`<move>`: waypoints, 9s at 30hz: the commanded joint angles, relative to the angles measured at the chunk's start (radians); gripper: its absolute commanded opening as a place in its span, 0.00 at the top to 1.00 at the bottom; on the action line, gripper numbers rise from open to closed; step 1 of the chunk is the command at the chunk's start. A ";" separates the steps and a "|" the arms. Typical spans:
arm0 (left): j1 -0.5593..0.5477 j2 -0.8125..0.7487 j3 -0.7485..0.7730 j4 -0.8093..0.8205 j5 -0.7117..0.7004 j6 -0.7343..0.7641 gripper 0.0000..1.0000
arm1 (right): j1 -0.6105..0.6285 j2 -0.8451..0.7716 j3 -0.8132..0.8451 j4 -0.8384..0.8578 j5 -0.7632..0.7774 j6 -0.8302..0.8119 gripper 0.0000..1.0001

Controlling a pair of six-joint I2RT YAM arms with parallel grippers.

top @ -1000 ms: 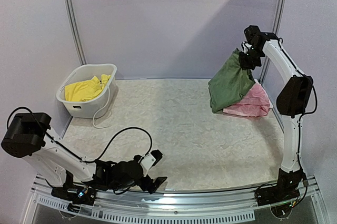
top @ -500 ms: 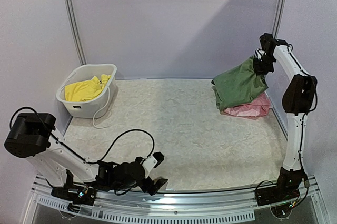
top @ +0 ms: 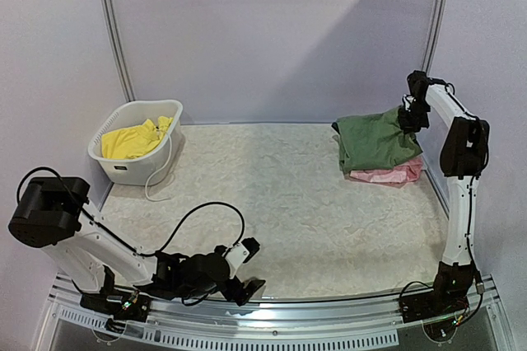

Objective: Fold and stack the mixed laundry pile
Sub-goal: Place the square-folded tank top at the corner of the board, then smooth out the square-folded tank top at the corner of the board, then pick up the crumpled shorts and place them in the bin.

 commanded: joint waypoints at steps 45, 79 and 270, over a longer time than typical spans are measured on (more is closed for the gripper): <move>-0.024 -0.021 0.111 -0.158 -0.043 -0.097 0.05 | -0.076 0.143 0.019 0.440 -0.231 0.305 0.74; -0.061 -0.251 0.024 -0.357 -0.175 -0.135 0.05 | 0.245 -0.323 -0.470 0.629 -0.255 0.310 0.59; 1.231 -0.161 1.246 -1.006 0.425 0.049 1.00 | 0.779 -1.652 -1.827 0.704 -0.031 0.639 0.01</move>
